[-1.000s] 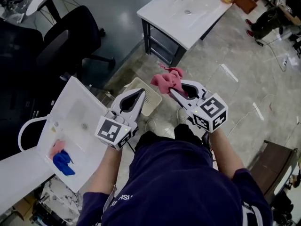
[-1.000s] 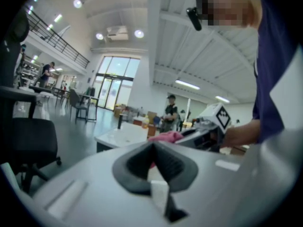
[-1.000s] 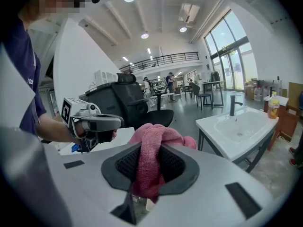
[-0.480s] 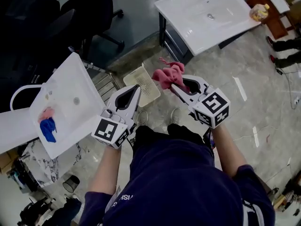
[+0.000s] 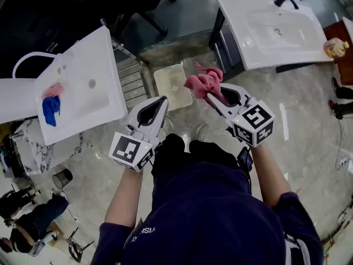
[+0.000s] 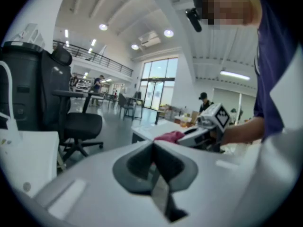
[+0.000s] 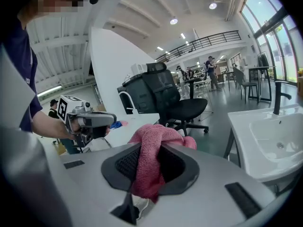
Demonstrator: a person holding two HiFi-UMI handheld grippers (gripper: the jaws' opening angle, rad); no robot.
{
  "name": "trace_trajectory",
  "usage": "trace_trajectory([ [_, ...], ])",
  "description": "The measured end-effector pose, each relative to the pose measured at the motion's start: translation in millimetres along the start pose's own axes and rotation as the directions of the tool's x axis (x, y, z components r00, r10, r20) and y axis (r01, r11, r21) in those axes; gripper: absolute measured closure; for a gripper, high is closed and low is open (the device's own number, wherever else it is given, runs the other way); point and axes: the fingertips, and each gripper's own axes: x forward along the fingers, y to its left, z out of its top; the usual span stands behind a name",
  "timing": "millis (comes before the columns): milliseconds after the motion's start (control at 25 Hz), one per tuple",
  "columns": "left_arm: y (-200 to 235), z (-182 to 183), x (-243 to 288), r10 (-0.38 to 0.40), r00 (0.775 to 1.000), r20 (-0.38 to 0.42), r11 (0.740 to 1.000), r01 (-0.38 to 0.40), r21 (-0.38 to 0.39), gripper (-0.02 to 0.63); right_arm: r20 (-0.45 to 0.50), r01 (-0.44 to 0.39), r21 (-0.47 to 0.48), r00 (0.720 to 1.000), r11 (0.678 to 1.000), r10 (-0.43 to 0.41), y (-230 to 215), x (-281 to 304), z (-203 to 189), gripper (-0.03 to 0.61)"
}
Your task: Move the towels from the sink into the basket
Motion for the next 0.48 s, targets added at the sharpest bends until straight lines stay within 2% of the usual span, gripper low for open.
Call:
trace_trajectory([
  [240, 16.9, -27.2, -8.3, 0.078, 0.997, -0.006, 0.995, -0.078, -0.058, 0.612, -0.060, -0.078, -0.029, 0.995, 0.997, 0.076, 9.0, 33.0, -10.1, 0.495],
  [480, 35.0, -68.5, 1.3, 0.097, 0.995, -0.034, 0.994, -0.098, -0.055, 0.612, -0.097, -0.104, -0.043, 0.990, 0.994, 0.100, 6.7, 77.4, -29.6, 0.495],
])
